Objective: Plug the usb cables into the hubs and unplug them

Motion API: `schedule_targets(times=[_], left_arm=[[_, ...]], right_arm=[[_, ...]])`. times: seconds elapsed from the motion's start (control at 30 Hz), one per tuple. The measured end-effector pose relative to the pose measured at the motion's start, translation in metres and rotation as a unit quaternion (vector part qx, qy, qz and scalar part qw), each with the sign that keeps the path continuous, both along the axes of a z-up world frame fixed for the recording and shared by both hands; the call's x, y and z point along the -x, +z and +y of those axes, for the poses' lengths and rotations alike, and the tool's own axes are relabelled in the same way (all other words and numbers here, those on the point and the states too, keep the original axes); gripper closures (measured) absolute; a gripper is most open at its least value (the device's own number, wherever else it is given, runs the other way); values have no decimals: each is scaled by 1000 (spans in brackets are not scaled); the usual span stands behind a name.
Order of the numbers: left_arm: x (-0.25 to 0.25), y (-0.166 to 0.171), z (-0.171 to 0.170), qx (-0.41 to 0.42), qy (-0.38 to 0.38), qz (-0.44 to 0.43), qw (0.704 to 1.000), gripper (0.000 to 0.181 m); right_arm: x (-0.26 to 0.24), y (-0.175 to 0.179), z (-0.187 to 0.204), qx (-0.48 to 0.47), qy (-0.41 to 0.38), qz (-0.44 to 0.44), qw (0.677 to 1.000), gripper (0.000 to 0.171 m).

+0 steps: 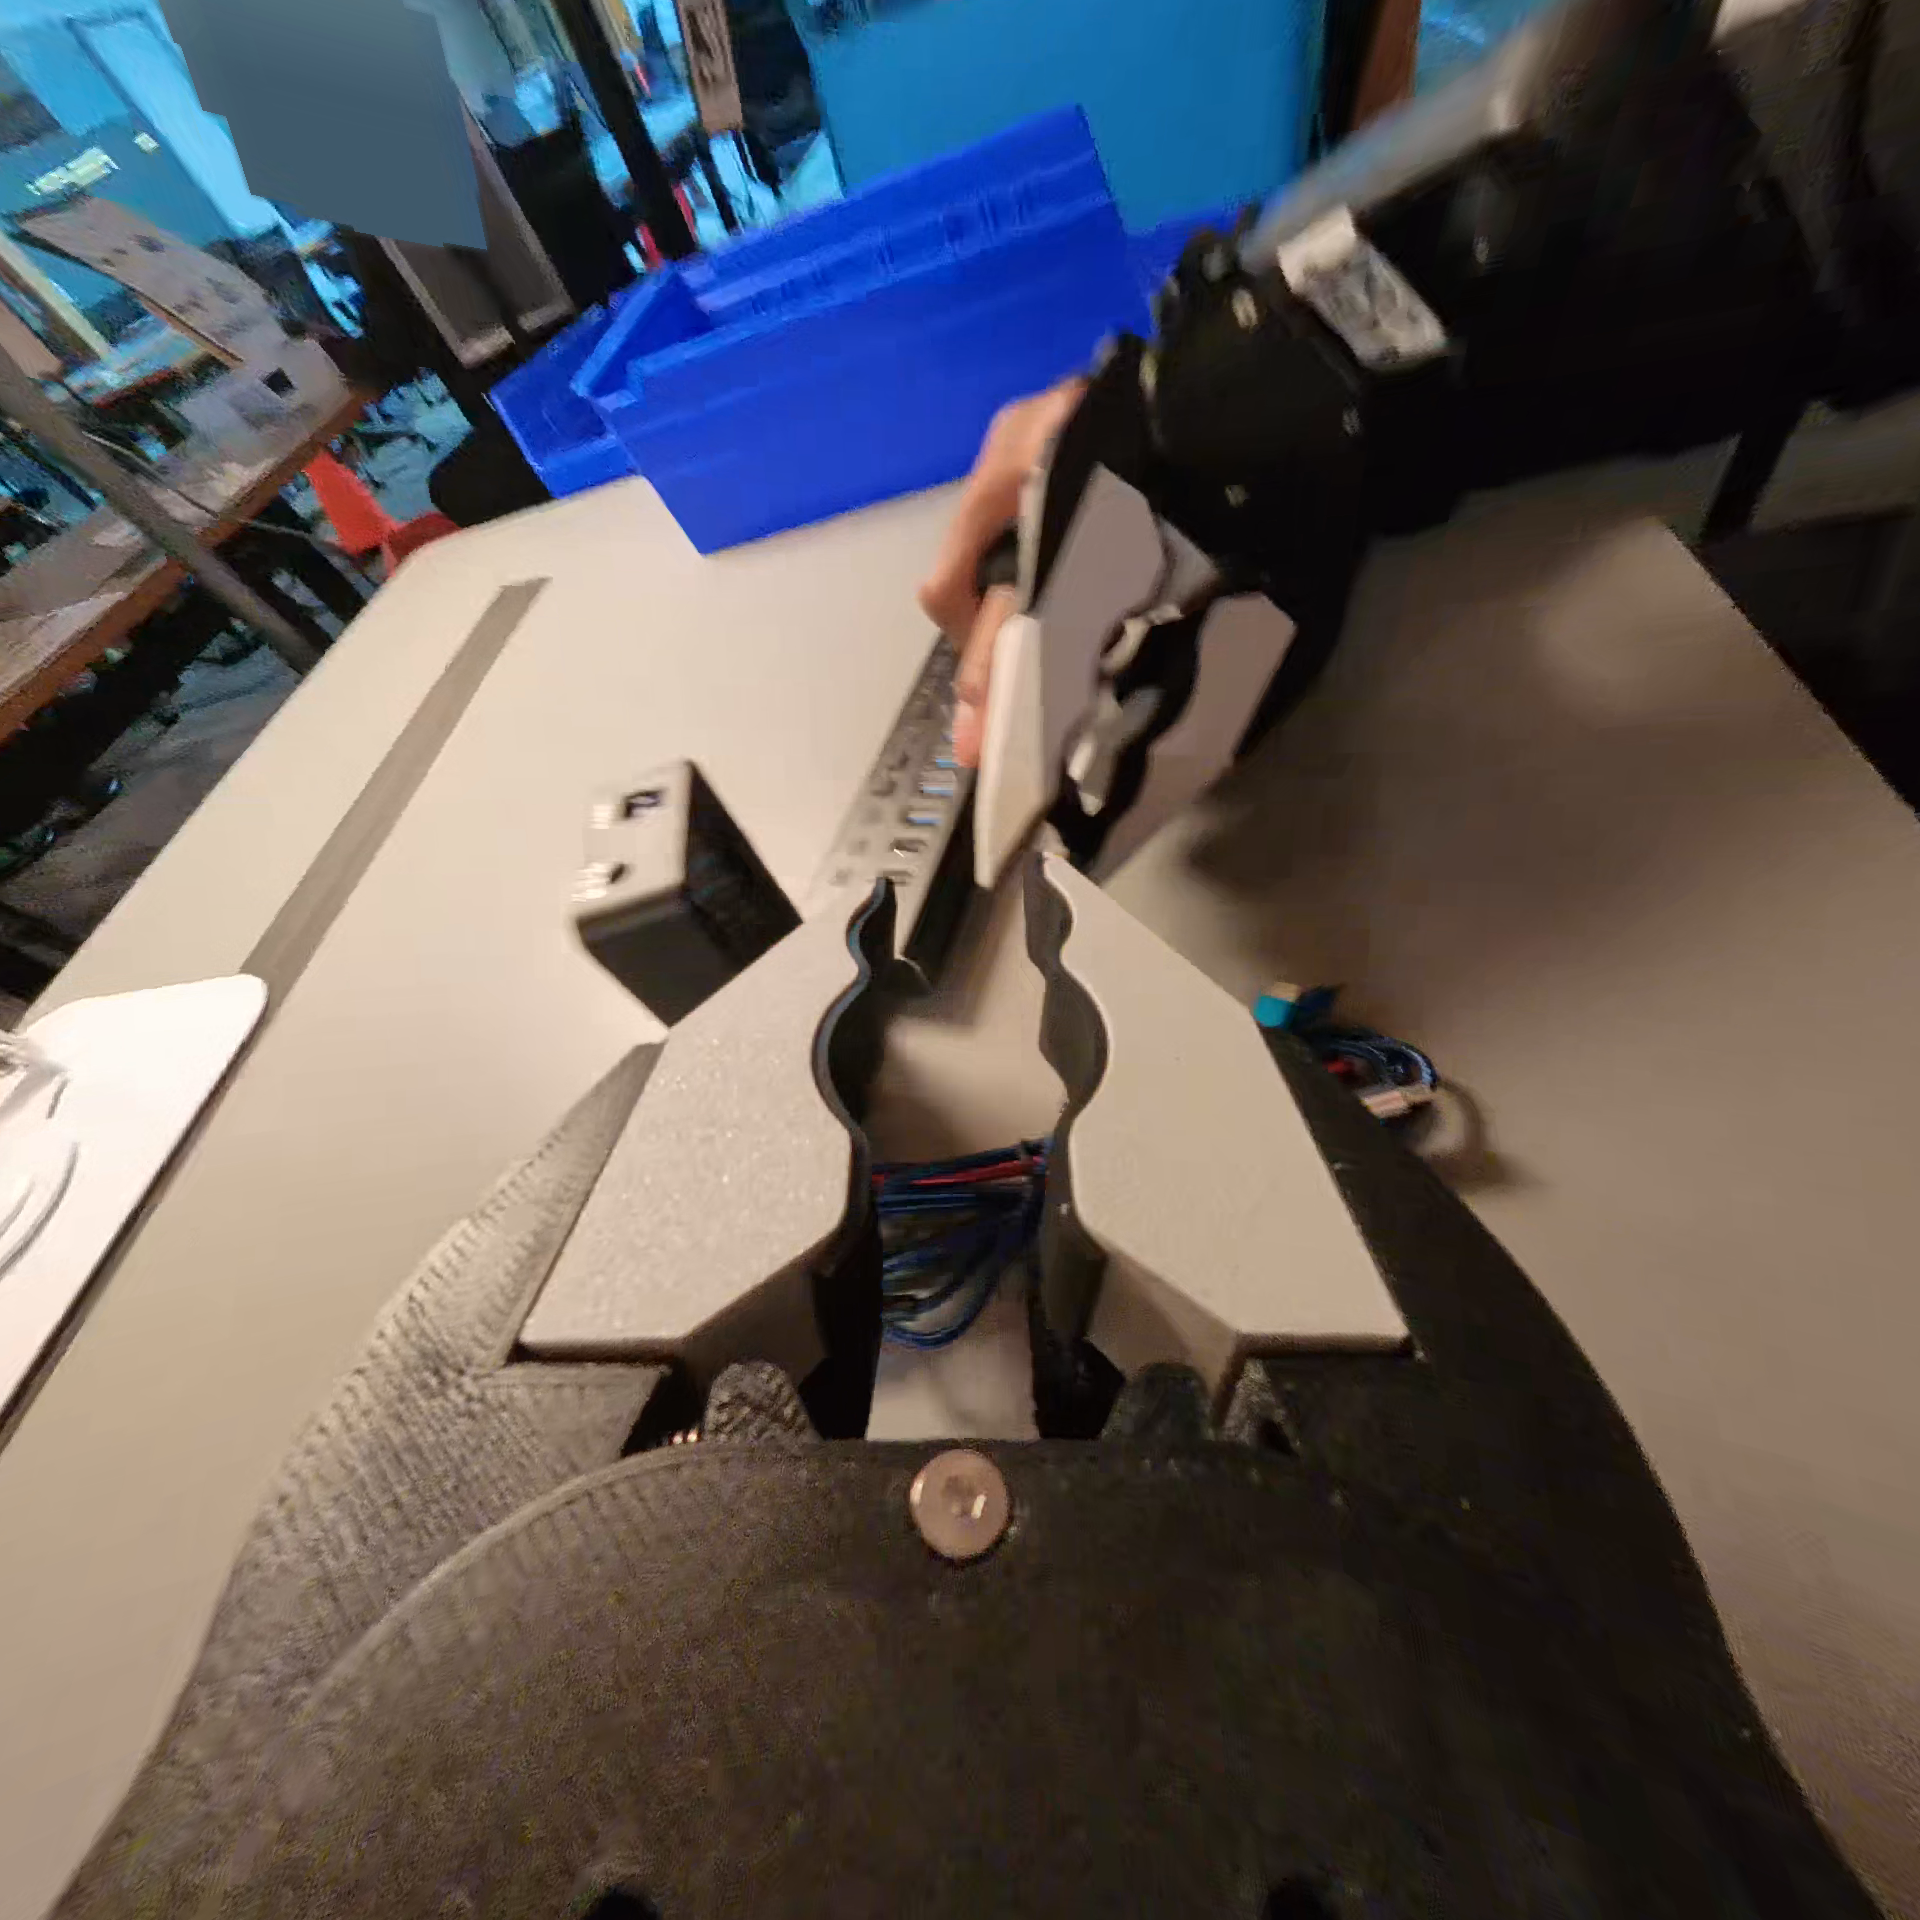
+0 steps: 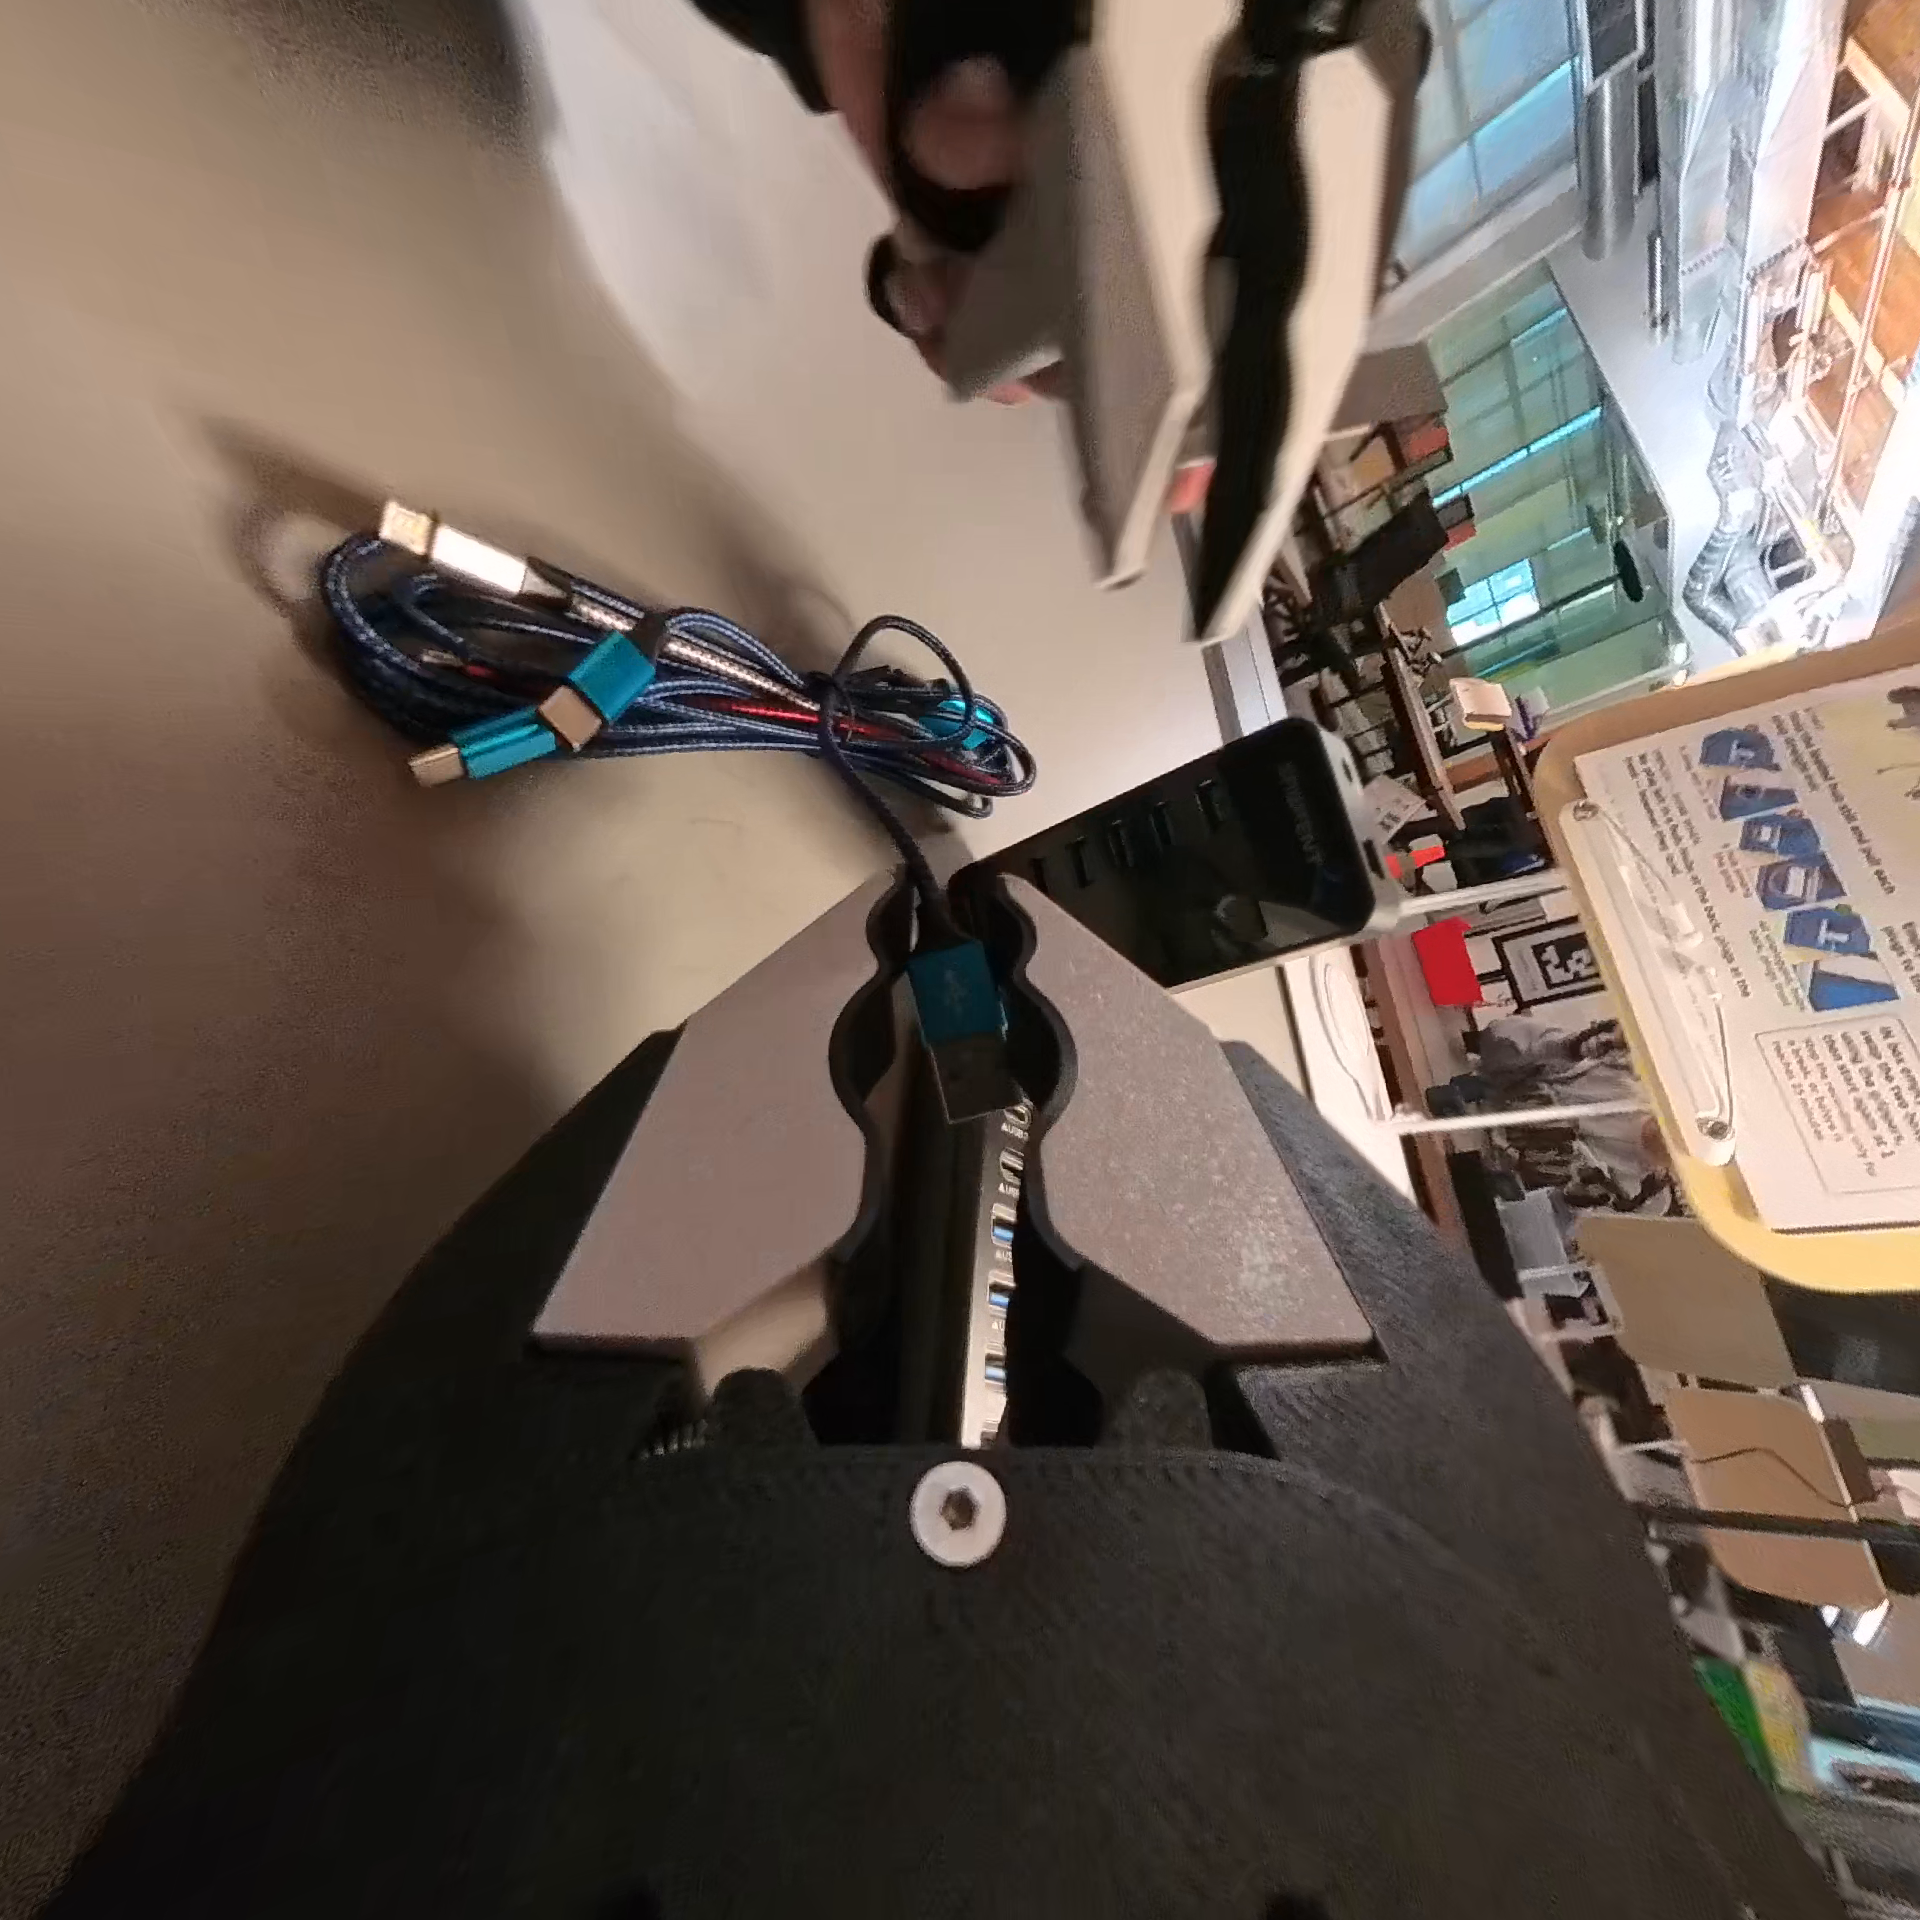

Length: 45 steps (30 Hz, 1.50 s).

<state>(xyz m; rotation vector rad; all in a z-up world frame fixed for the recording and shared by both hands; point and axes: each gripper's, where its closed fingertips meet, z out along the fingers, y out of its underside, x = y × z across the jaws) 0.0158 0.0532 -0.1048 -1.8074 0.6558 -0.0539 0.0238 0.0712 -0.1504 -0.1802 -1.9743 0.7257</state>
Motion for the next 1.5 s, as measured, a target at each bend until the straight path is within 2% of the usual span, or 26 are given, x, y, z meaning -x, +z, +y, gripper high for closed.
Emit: schedule_targets(times=[0.1,0.27,0.37,0.53,0.67,0.8,0.9,1.13,1.3,1.43,1.5], left_arm=[[-19,-33,3,47,-22,56,997,150],[-30,-53,15,50,-13,86,995,155],[-24,-55,19,39,9,112,993,172],[-19,-62,18,55,16,123,991,163],[-24,-59,17,43,1,128,991,175],[-20,-53,13,75,11,54,996,175],[-13,-47,10,99,27,-34,994,176],[-16,-47,3,148,10,-182,972,176],[-19,-49,3,171,8,-236,957,176],[-20,-50,2,183,8,-255,949,176],[-20,-51,1,187,6,-254,949,176]], right_arm=[[4,1,2,18,-19,-17,1000,157],[3,-3,0,43,-23,-49,998,158],[2,-7,0,34,-22,-60,997,157],[-1,-2,-2,60,-11,-65,996,157],[-3,-3,-2,64,-6,-75,995,157],[-2,-3,1,57,-12,-72,996,155],[0,1,14,39,-26,-56,997,145],[5,12,27,45,-41,-21,998,141],[3,17,22,11,-27,24,999,142],[4,20,20,-15,-28,58,998,155],[4,18,19,-9,-24,50,998,155]])
